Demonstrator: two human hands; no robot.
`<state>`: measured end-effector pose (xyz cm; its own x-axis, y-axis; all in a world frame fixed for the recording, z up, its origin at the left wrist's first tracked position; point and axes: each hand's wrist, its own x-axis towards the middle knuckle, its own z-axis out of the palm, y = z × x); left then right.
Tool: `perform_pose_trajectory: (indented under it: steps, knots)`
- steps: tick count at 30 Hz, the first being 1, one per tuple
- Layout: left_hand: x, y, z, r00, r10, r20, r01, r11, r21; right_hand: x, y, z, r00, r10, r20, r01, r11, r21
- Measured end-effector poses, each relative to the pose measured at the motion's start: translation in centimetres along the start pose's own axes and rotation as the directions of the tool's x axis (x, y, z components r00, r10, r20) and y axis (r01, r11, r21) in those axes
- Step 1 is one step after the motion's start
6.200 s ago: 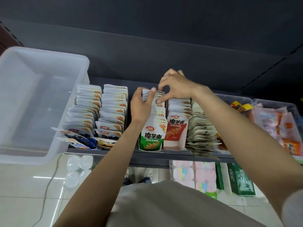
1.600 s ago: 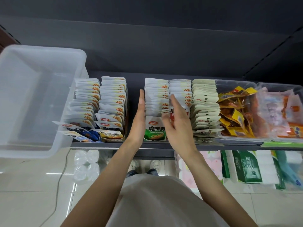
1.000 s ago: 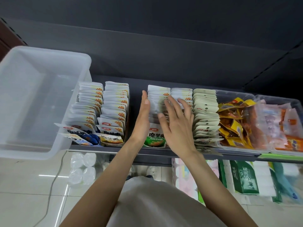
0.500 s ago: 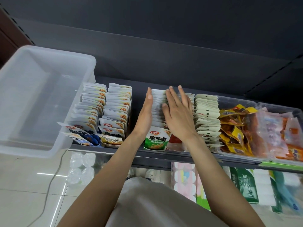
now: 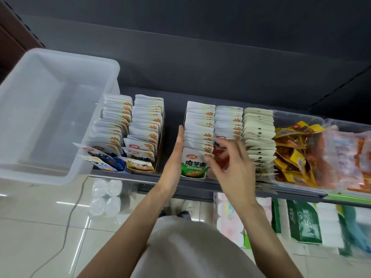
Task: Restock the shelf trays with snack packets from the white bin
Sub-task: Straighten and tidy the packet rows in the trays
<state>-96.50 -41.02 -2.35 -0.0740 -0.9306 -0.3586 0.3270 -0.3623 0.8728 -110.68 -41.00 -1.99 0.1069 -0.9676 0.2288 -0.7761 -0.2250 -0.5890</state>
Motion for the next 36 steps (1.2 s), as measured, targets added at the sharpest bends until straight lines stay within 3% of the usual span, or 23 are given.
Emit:
perform_pose_trajectory:
  steps: [5, 15, 20, 23, 25, 27, 31, 33, 36]
  knots:
    - [0.0, -0.3, 0.1, 0.999, 0.027, -0.030, -0.028, 0.999, -0.024, 1.1, -0.4, 0.7, 0.992, -0.123, -0.006, 0.121, 0.984, -0.129]
    - [-1.1, 0.7, 0.7, 0.998, 0.036, -0.053, -0.033, 0.998, 0.058, 1.9, -0.3, 0.6, 0.990, -0.136, 0.046, 0.137, 0.990, -0.037]
    - [-3.2, 3.3, 0.1, 0.980, 0.195, -0.043, -0.176, 0.944, 0.278, 2.4, -1.4, -1.0, 0.984, -0.175, 0.041, 0.176, 0.984, -0.007]
    - [-4.9, 6.3, -1.6, 0.916, 0.395, 0.062, -0.372, 0.783, 0.499, 4.0, -2.5, -1.5, 0.965, -0.247, 0.092, 0.244, 0.969, 0.044]
    - [-5.1, 8.3, -4.4, 0.843, 0.529, 0.096, -0.434, 0.565, 0.702, 5.4, -3.7, -1.5, 0.952, -0.283, 0.114, 0.275, 0.958, 0.086]
    - [-4.3, 10.4, -7.6, 0.784, 0.610, 0.119, -0.390, 0.335, 0.858, 7.0, -5.1, -0.9, 0.943, -0.304, 0.139, 0.290, 0.951, 0.112]
    - [-0.4, 13.1, -13.1, 0.830, 0.525, 0.188, -0.243, 0.036, 0.969, 10.5, -7.6, 1.8, 0.923, -0.332, 0.194, 0.326, 0.943, 0.059]
    - [2.0, 13.5, -14.7, 0.847, 0.447, 0.287, -0.284, -0.077, 0.956, 12.1, -8.5, 3.6, 0.924, -0.298, 0.241, 0.311, 0.950, -0.017]
    - [4.8, 13.3, -15.6, 0.840, 0.364, 0.402, -0.371, -0.153, 0.916, 13.8, -9.1, 5.8, 0.936, -0.211, 0.283, 0.260, 0.954, -0.147]
